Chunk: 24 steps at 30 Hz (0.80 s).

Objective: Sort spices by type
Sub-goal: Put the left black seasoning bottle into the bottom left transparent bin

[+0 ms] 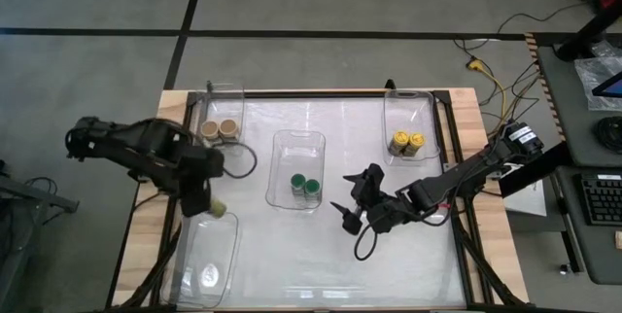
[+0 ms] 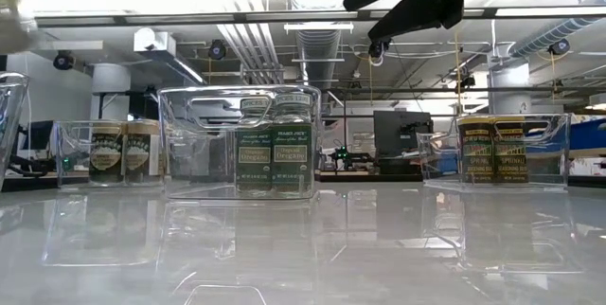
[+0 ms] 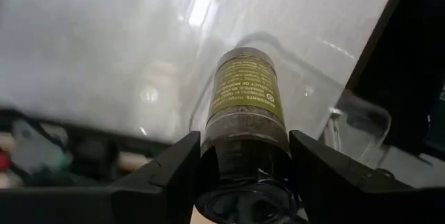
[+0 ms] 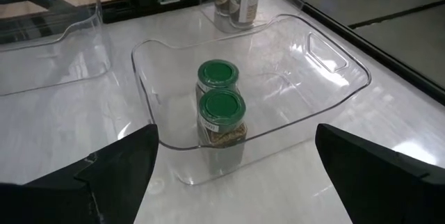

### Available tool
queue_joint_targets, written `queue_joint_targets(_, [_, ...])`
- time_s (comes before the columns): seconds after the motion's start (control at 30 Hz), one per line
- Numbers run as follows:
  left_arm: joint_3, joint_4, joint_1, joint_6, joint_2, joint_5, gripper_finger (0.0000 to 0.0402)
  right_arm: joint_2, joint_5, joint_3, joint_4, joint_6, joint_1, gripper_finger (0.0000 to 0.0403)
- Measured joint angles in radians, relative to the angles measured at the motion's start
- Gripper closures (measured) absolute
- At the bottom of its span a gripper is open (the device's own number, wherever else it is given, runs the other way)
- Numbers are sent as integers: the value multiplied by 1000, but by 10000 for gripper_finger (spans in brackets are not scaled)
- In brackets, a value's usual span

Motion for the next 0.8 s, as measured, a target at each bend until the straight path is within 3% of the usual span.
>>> queue_joint_targets(0.33, [-232,130,-200,-328,-29,86,218,0,2,-4,-1,-72,0,24])
queue_joint_targets(0.8, [-260,164,-306,-512,110,115,218,0,2,-7,-1,-192,-2,24])
